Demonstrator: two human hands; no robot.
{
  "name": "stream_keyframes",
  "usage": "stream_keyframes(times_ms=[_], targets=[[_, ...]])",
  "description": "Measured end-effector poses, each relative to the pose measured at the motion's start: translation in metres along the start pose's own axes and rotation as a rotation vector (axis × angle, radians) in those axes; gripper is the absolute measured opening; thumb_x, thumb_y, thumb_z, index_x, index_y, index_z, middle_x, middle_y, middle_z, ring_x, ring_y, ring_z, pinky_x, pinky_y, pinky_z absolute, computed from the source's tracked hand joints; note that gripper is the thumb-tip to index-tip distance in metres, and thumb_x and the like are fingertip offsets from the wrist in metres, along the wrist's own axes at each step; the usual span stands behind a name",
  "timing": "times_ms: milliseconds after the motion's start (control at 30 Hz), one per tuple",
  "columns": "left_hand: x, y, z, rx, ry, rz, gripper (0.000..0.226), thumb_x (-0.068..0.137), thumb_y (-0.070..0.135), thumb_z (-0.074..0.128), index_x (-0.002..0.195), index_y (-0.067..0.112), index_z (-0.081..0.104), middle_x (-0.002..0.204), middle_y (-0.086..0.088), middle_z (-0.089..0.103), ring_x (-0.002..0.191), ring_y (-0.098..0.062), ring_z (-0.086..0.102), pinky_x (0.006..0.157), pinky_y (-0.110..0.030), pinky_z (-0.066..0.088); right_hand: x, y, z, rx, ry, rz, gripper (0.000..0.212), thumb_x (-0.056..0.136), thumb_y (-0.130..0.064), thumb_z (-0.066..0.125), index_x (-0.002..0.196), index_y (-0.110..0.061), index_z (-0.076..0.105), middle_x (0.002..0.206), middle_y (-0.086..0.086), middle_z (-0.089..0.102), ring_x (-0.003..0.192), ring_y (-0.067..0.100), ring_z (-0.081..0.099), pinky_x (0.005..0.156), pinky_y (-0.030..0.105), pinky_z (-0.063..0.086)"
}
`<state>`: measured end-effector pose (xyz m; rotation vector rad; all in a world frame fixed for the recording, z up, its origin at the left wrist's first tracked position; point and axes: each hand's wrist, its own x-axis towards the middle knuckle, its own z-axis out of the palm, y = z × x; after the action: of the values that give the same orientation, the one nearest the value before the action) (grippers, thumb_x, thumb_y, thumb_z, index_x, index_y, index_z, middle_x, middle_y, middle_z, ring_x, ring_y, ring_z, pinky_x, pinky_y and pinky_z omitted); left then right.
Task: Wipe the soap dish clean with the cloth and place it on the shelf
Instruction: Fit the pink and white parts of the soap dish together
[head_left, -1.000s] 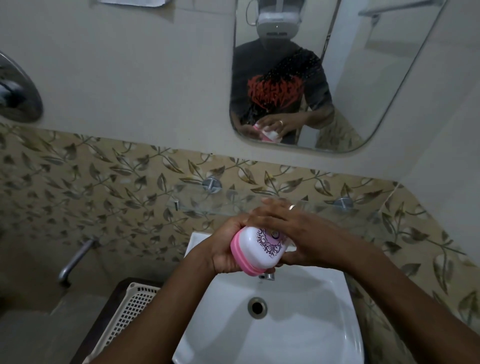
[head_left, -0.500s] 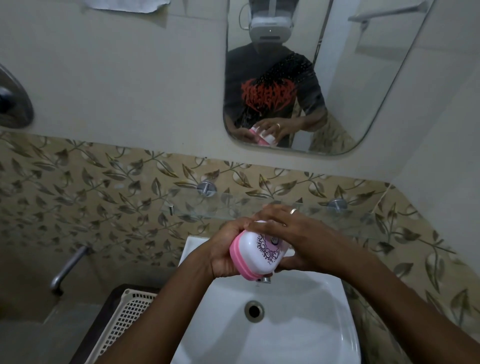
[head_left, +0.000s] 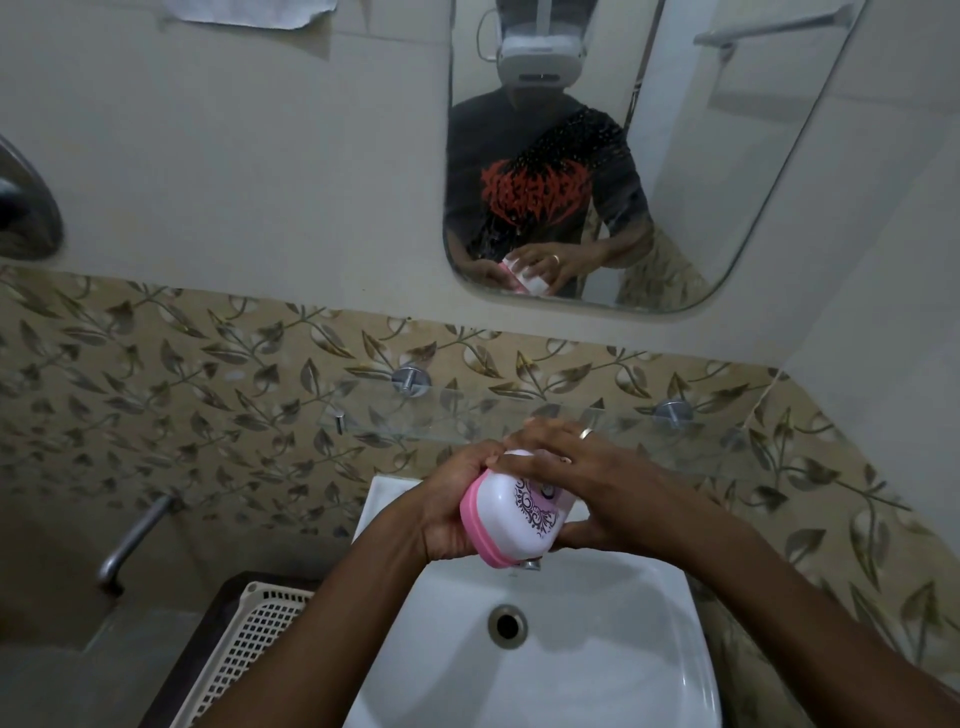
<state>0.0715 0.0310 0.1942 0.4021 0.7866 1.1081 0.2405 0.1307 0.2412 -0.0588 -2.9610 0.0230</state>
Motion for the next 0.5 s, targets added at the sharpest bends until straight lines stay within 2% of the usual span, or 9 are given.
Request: stream_keyframes(times_ms=[67, 233, 300, 367, 433, 500], targets=[[0.000, -0.002, 0.001, -0.002, 0.007, 0.020, 0.037, 0.092, 0.029, 0.046, 0.114, 0.006, 0.066, 0.112, -0.021, 0.066, 0.093, -0.034, 0.066, 0.072, -0.045, 0.058, 0.001, 0.000, 0.004, -0.007, 0.003, 0.008, 0.079, 0.080, -0.047, 0.072, 0.145, -0.045, 0.028, 0.146, -0.009, 0.035, 0.136, 0.015, 0.034, 0.090, 0.035, 0.052], [0.002, -0.007, 0.000, -0.013, 0.030, 0.068, 0.034, 0.092, 0.031, 0.048, 0.109, 0.009, 0.066, 0.105, -0.017, 0.067, 0.094, -0.031, 0.063, 0.080, -0.045, 0.052, -0.002, -0.005, 0.011, -0.014, 0.007, 0.024, 0.084, 0.076, -0.044, 0.074, 0.146, -0.044, 0.027, 0.147, -0.006, 0.035, 0.133, 0.018, 0.039, 0.083, 0.035, 0.055], [0.002, -0.009, -0.001, -0.009, 0.030, 0.105, 0.037, 0.094, 0.040, 0.049, 0.108, 0.013, 0.071, 0.106, -0.016, 0.068, 0.097, -0.031, 0.064, 0.082, -0.046, 0.052, -0.002, -0.005, 0.014, -0.004, -0.011, 0.044, 0.088, 0.076, -0.042, 0.075, 0.146, -0.048, 0.021, 0.155, -0.008, 0.026, 0.142, 0.019, 0.032, 0.081, 0.039, 0.057], [0.003, -0.010, -0.002, -0.039, 0.033, 0.139, 0.041, 0.095, 0.047, 0.050, 0.115, 0.017, 0.070, 0.113, -0.015, 0.068, 0.104, -0.032, 0.064, 0.088, -0.048, 0.051, -0.001, -0.005, 0.017, -0.003, -0.031, 0.056, 0.094, 0.078, -0.038, 0.075, 0.147, -0.052, 0.012, 0.161, -0.012, 0.013, 0.149, 0.016, 0.016, 0.083, 0.040, 0.057], [0.005, -0.010, -0.002, -0.073, 0.047, 0.197, 0.044, 0.094, 0.048, 0.052, 0.124, 0.018, 0.066, 0.120, -0.015, 0.066, 0.109, -0.032, 0.062, 0.095, -0.049, 0.048, 0.000, -0.005, 0.019, -0.003, -0.030, 0.097, 0.104, 0.081, -0.031, 0.074, 0.147, -0.053, -0.003, 0.163, -0.013, 0.000, 0.151, 0.017, 0.007, 0.088, 0.042, 0.055], [0.010, -0.010, -0.003, -0.095, 0.113, 0.315, 0.048, 0.095, 0.044, 0.054, 0.130, 0.012, 0.062, 0.126, -0.016, 0.065, 0.113, -0.032, 0.063, 0.100, -0.049, 0.047, -0.002, -0.006, 0.020, 0.027, 0.032, 0.222, 0.110, 0.084, -0.025, 0.071, 0.146, -0.047, -0.016, 0.163, -0.012, -0.010, 0.150, 0.016, 0.004, 0.097, 0.040, 0.051]])
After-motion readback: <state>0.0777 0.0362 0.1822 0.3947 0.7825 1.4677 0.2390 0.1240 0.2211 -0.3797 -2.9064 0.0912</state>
